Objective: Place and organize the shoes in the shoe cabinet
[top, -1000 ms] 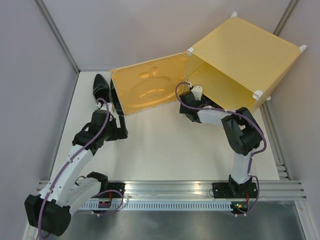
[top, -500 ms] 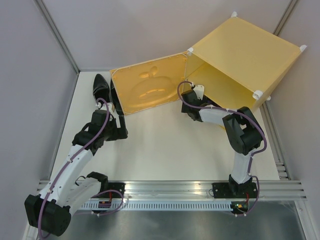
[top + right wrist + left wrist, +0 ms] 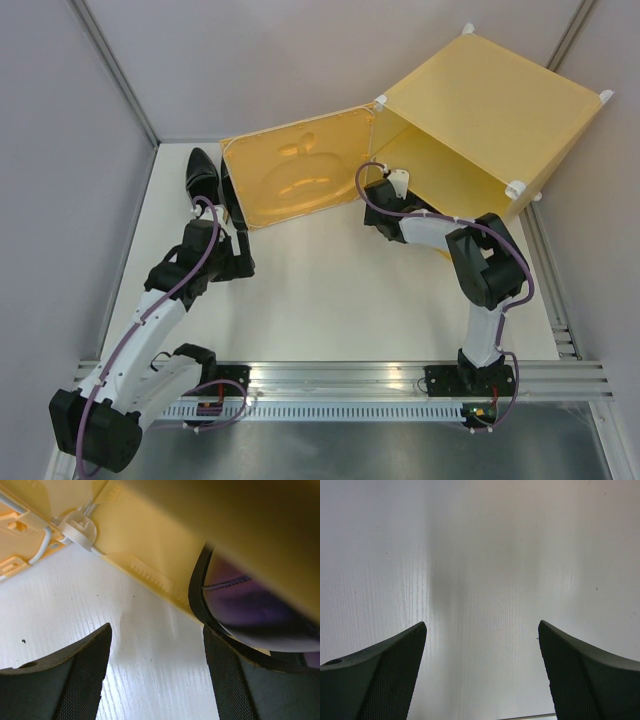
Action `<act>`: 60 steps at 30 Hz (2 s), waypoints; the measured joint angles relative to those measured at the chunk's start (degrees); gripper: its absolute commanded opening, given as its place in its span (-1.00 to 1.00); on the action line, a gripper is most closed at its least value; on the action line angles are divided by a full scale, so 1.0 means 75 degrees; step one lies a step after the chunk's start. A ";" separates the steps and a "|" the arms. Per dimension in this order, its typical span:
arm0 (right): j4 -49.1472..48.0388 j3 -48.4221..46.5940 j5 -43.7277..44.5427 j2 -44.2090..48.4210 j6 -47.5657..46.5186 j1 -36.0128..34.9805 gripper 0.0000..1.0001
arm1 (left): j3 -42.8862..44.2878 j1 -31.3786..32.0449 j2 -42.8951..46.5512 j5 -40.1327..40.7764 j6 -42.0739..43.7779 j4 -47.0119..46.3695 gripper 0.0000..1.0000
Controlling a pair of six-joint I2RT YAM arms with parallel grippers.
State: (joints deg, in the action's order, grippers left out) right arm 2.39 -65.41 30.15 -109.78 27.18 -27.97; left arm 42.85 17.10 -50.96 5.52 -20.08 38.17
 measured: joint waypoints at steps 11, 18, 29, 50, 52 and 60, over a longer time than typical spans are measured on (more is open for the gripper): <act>0.0067 0.0714 -0.0632 0.1049 -0.0143 -0.0012 0.58 | 0.0000 -0.0003 0.0026 0.0009 0.0000 0.0000 0.89; 0.0195 0.1504 -0.0632 0.1775 -0.0020 -0.0067 0.58 | 0.0000 -0.0009 0.0058 0.0017 0.0000 0.0000 0.89; 0.0385 0.1696 -0.1105 0.1888 0.0006 -0.0119 0.59 | 0.0000 -0.0009 0.0085 0.0017 0.0000 0.0000 0.89; 0.1614 0.2235 -0.3165 0.4948 -0.1157 -0.1845 0.96 | 0.0146 -0.0044 0.0711 0.0723 -0.0458 0.0006 0.88; 0.1603 0.2454 -0.3276 0.5298 -0.1253 -0.1845 0.96 | 0.0425 -0.0140 0.0487 0.0970 -0.0574 0.0050 0.86; 0.1463 0.3206 -0.3739 0.5785 -0.1434 -0.1845 0.96 | 0.1719 -0.1189 -0.1084 0.1466 -0.0997 -0.0096 0.68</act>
State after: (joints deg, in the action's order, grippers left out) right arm 13.37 -41.36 2.11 -66.39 16.43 -41.80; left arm 55.75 8.19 -59.09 16.51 -27.55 37.45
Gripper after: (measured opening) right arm 0.976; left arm 0.853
